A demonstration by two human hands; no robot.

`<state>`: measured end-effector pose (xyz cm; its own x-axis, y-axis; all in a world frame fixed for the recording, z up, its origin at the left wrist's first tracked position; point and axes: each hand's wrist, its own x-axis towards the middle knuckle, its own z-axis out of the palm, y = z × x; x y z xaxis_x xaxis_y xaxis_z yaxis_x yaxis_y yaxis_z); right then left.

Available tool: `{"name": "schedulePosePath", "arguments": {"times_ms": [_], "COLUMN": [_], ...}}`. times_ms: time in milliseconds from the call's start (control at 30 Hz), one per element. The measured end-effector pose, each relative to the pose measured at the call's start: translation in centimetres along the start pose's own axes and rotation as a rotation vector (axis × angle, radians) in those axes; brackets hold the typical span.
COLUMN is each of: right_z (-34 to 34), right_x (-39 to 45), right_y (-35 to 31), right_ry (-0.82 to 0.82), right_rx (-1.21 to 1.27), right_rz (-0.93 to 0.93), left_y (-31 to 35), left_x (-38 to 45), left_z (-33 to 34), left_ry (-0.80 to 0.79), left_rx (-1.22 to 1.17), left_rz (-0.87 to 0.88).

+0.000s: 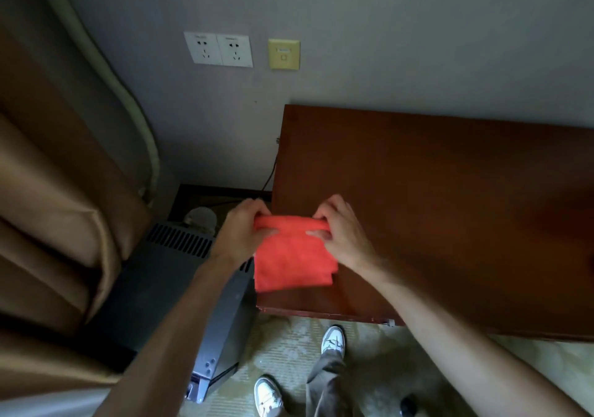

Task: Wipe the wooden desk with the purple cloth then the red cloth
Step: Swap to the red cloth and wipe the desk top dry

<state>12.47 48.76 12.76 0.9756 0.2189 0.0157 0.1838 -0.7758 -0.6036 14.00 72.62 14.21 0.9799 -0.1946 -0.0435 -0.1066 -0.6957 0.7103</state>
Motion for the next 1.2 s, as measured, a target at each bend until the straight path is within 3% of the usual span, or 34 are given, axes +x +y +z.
{"name": "schedulePosePath", "arguments": {"times_ms": [133, 233, 300, 367, 433, 467, 600, 733, 800, 900, 1033, 1200], "right_z": [-2.9, -1.7, 0.0, 2.2, 4.6, 5.5, 7.8, 12.2, 14.6, 15.6, 15.2, 13.4], "right_x": [0.7, -0.3, -2.1, -4.8, -8.2, -9.3, -5.5, -0.3, -1.5, -5.3, -7.6, 1.6], "right_y": [-2.3, -1.6, -0.6, 0.5, 1.2, 1.6, 1.1, -0.9, -0.9, -0.7, 0.0, 2.4], "right_ry": [0.119, 0.103, 0.040, -0.130, -0.284, -0.256, 0.098, -0.060, -0.081, -0.033, -0.093, -0.108], "right_rx": [0.043, -0.015, -0.092, -0.192, -0.277, -0.295, -0.282, -0.328, -0.434, -0.447, -0.467, -0.427], "right_rz": [-0.130, -0.118, -0.130, -0.117, -0.094, -0.095, -0.044, 0.067, 0.059, 0.028, -0.012, -0.047], "left_y": [2.8, 2.2, 0.8, -1.0, -2.9, -3.8, -6.2, -7.1, -7.4, -7.7, -7.1, -5.9], "left_x": [0.9, -0.1, -1.3, -2.9, -4.6, -5.2, -5.8, -5.0, -4.8, -4.7, -3.6, 0.1], "left_z": [-3.0, -2.2, -0.7, 0.7, 1.6, 1.8, 1.3, 1.6, 2.4, 3.8, 5.9, 7.5], "left_ry": [0.095, 0.090, 0.002, -0.178, -0.325, -0.336, -0.170, -0.083, -0.047, 0.010, 0.104, 0.218], "left_rx": [0.044, 0.095, 0.183, 0.271, 0.228, 0.167, 0.011, -0.010, -0.054, -0.099, -0.097, -0.083], "left_rz": [0.134, 0.180, 0.200, 0.190, 0.115, 0.067, -0.030, -0.052, -0.048, -0.043, -0.082, -0.016]}}
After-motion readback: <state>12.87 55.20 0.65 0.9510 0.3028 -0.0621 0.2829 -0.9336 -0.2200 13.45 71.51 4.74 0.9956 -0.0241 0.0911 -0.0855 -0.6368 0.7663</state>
